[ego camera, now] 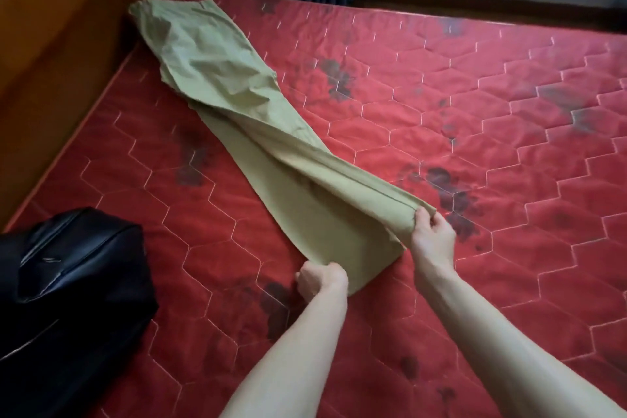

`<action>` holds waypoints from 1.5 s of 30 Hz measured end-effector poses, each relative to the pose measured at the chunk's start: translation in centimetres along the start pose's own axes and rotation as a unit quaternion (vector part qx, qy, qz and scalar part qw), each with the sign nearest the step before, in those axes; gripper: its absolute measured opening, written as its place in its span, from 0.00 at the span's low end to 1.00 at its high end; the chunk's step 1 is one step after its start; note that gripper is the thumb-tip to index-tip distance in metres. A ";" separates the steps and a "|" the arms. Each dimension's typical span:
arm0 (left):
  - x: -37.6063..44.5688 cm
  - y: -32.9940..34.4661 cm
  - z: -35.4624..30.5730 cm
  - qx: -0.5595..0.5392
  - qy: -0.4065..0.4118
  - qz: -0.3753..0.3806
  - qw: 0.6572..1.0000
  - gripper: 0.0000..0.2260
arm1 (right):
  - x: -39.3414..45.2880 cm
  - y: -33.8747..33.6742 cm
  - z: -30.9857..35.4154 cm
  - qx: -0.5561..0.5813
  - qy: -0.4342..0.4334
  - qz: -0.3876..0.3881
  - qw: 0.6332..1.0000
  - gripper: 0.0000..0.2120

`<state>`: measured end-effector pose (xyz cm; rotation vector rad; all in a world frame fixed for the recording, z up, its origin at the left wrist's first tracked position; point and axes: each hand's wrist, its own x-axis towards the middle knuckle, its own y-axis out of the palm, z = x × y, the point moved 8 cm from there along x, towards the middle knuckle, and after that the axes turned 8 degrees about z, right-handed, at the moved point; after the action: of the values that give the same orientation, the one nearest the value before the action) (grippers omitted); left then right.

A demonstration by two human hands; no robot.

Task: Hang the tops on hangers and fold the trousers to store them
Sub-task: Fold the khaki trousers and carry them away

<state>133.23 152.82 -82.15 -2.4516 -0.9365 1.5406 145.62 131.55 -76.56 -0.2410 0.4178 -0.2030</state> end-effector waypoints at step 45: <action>-6.7 -18.6 15.6 0.218 0.064 0.092 0.969 0.22 | -25.6 6.0 -5.3 -0.422 -0.099 0.224 0.873 0.28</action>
<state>109.80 160.54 -77.23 -2.3238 -0.3093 1.4292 121.31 142.45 -73.24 -1.0055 0.3245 0.4819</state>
